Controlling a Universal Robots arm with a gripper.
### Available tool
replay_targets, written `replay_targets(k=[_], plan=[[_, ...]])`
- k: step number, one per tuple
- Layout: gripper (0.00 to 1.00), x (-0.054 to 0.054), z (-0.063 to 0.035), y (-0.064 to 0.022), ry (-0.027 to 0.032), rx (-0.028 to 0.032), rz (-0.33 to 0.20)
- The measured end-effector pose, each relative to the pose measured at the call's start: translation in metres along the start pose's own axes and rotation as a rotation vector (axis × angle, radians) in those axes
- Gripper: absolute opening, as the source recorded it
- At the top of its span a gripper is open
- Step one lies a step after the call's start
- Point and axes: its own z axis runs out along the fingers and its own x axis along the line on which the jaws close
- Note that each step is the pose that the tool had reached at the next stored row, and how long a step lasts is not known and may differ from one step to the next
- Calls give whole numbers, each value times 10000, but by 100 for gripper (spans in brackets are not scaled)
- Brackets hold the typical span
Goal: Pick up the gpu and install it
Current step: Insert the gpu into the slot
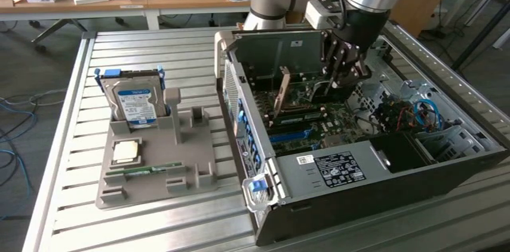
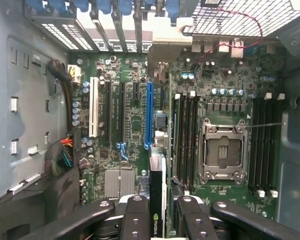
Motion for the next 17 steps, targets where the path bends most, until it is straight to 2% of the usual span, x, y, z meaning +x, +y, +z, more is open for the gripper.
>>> replay_targets(k=[10,17], plan=[[26,6,27,11,-4,3,1],[26,67,81,21,-17,9,0]])
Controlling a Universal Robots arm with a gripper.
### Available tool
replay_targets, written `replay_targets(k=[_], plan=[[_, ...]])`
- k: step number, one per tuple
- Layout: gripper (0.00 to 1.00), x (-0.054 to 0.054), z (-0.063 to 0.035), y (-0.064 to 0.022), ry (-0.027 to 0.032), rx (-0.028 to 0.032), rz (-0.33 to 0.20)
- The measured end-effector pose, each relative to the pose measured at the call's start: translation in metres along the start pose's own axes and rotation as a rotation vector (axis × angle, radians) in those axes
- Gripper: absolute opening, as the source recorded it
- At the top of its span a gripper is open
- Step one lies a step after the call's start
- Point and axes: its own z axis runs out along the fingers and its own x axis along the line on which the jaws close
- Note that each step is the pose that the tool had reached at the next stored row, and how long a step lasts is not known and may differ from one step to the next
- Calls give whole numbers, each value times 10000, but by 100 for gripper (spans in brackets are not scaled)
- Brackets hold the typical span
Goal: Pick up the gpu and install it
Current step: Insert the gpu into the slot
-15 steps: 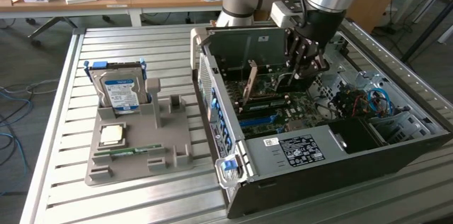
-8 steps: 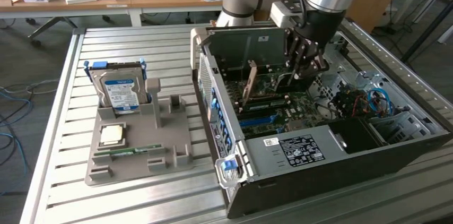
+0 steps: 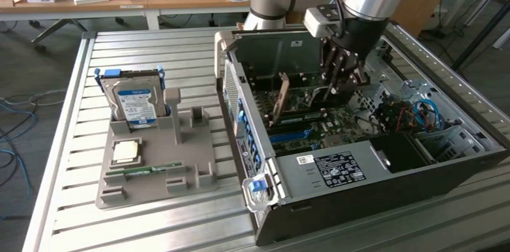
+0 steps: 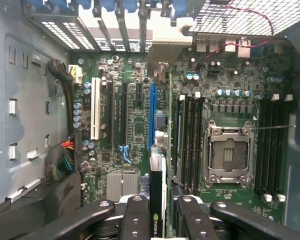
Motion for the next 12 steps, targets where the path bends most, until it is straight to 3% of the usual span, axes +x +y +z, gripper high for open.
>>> replay_targets(k=[12], plan=[[26,36,115,35,0,13,-1]])
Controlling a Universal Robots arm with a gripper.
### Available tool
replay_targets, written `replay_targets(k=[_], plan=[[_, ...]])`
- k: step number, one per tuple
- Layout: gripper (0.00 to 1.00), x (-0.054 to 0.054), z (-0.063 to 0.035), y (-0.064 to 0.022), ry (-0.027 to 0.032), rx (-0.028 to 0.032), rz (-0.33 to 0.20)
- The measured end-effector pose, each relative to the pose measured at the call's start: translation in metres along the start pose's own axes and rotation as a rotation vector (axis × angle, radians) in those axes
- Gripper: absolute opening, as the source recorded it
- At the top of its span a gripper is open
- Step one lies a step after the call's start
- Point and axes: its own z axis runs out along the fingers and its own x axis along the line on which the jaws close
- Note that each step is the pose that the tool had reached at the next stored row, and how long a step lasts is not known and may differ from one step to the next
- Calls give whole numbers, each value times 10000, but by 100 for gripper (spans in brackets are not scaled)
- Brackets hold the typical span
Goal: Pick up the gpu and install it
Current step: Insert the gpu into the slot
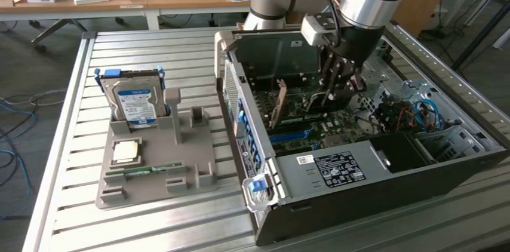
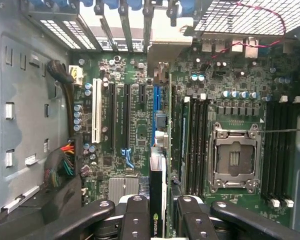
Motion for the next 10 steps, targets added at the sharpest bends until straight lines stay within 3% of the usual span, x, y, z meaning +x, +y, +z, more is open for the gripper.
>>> replay_targets(k=[10], plan=[[26,14,113,26,0,10,1]])
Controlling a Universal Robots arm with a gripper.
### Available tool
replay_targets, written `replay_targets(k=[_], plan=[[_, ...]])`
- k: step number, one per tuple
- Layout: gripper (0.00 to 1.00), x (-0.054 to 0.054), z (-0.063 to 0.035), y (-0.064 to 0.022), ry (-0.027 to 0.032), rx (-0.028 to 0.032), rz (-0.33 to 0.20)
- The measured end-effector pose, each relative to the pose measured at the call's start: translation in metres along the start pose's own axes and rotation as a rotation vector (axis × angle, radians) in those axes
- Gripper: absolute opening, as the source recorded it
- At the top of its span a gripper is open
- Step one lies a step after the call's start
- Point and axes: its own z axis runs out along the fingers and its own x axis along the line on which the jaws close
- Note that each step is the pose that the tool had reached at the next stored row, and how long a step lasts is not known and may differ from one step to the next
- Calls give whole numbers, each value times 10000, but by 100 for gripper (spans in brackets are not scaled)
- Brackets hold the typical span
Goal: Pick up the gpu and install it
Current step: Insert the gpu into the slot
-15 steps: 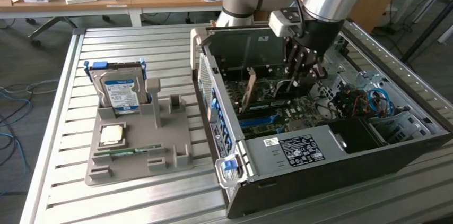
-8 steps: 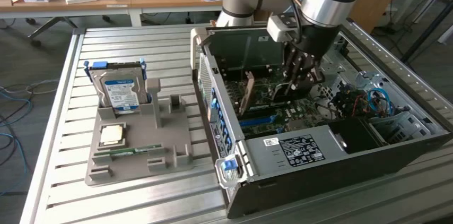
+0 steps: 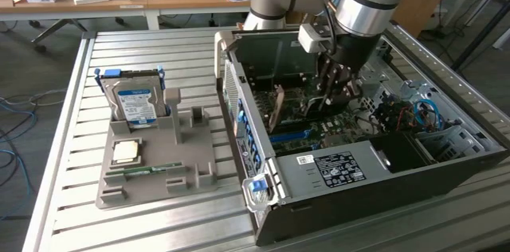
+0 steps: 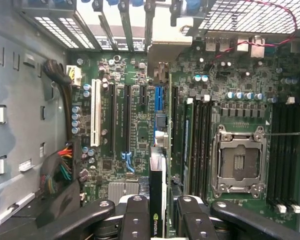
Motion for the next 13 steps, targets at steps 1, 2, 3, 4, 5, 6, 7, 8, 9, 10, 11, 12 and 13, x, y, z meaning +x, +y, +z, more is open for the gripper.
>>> replay_targets(k=[1,2,3,4,5,6,7,8,9,10,11,12,13], plan=[[26,0,10,2,0,1,0],[26,1,20,5,0,3,0],[26,1,29,8,0,4,1],[26,1,38,10,0,6,0],[26,1,44,11,-1,7,-1],[26,1,49,11,0,7,-2],[26,2,50,12,3,6,-2],[26,2,50,12,3,6,-1],[26,2,50,13,3,6,0],[26,2,51,12,1,8,0],[26,1,52,12,0,8,0],[26,1,52,14,-1,8,0],[26,1,53,21,-1,9,2]])
